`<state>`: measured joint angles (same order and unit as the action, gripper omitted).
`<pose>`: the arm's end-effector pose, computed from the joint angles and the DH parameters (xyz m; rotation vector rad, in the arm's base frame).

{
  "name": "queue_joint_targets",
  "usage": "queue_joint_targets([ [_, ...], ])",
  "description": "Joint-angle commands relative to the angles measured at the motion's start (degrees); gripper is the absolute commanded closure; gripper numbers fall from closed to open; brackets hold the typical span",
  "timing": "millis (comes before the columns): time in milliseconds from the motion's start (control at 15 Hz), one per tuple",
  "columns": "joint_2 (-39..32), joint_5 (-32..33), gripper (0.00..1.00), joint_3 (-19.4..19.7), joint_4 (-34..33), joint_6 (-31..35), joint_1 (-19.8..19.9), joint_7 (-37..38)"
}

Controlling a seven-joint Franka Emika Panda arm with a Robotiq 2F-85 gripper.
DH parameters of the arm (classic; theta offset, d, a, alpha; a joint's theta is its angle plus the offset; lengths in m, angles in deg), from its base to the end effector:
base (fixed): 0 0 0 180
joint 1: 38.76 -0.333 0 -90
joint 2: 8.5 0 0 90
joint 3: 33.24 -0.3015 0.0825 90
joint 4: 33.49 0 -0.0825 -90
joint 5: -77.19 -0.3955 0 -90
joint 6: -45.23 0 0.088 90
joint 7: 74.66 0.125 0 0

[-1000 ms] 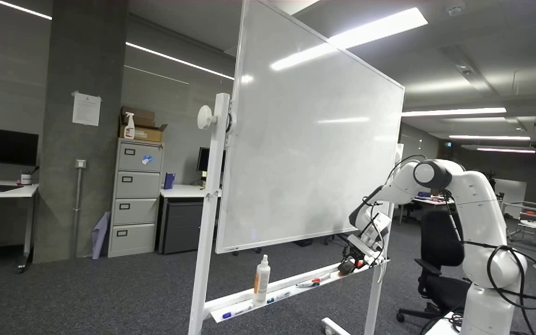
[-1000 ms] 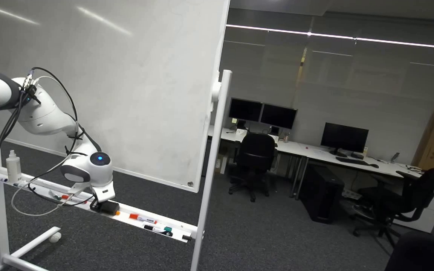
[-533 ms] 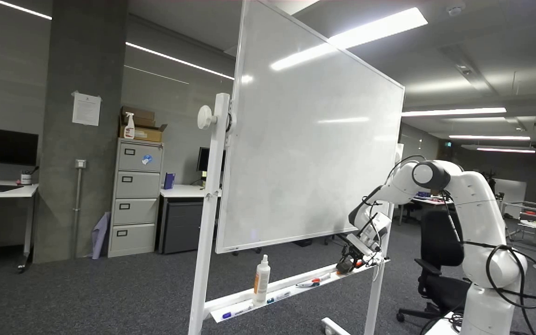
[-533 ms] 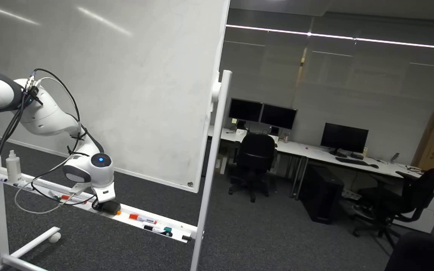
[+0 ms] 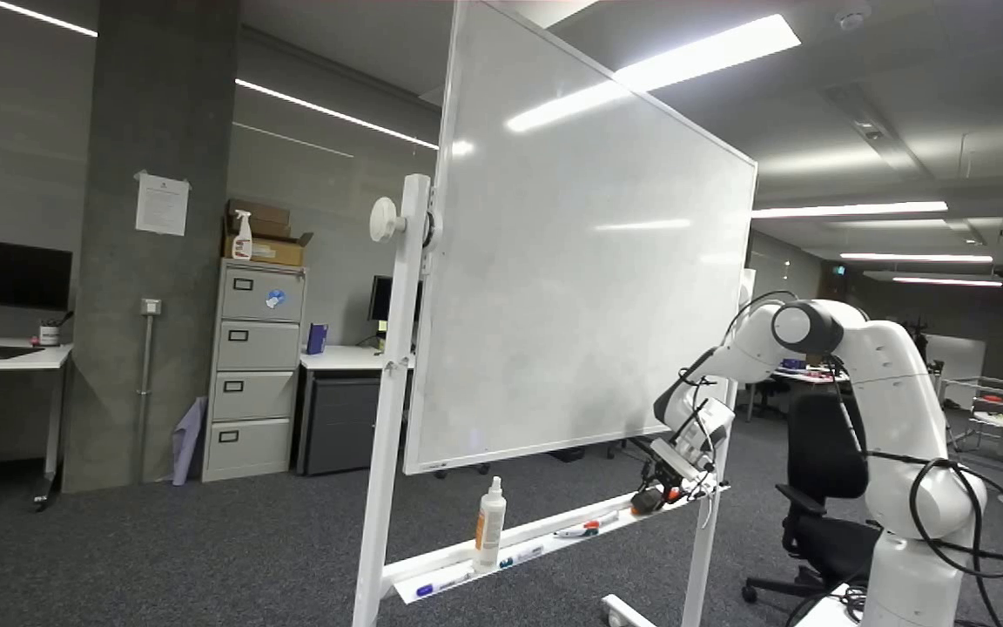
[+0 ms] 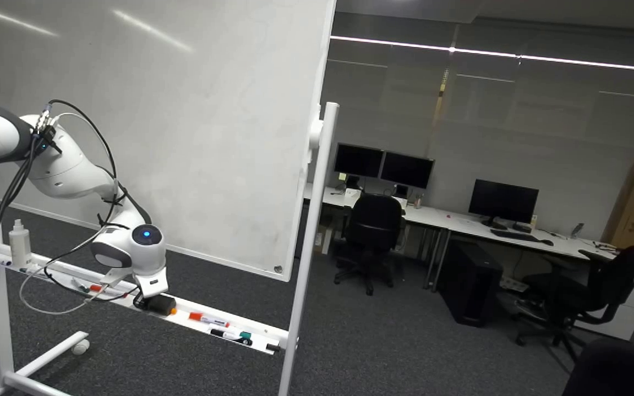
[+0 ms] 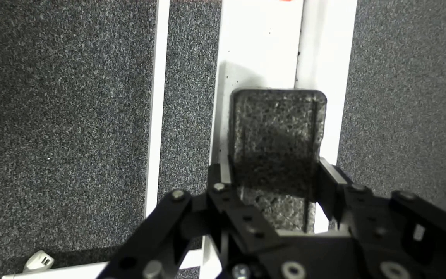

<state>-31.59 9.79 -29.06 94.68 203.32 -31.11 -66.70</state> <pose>0.5218 -0.1445 0.1484 -2.0347 1.7508 -0.1768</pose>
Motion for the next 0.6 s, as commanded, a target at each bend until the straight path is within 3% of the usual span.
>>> queue_joint_targets([
  [0,0.85,-1.63,0.7,-0.1,2.1,0.05,1.26,-4.06],
  [533,0.92,-5.02,0.7,-0.1,2.61,-0.43,2.21,-8.75],
])
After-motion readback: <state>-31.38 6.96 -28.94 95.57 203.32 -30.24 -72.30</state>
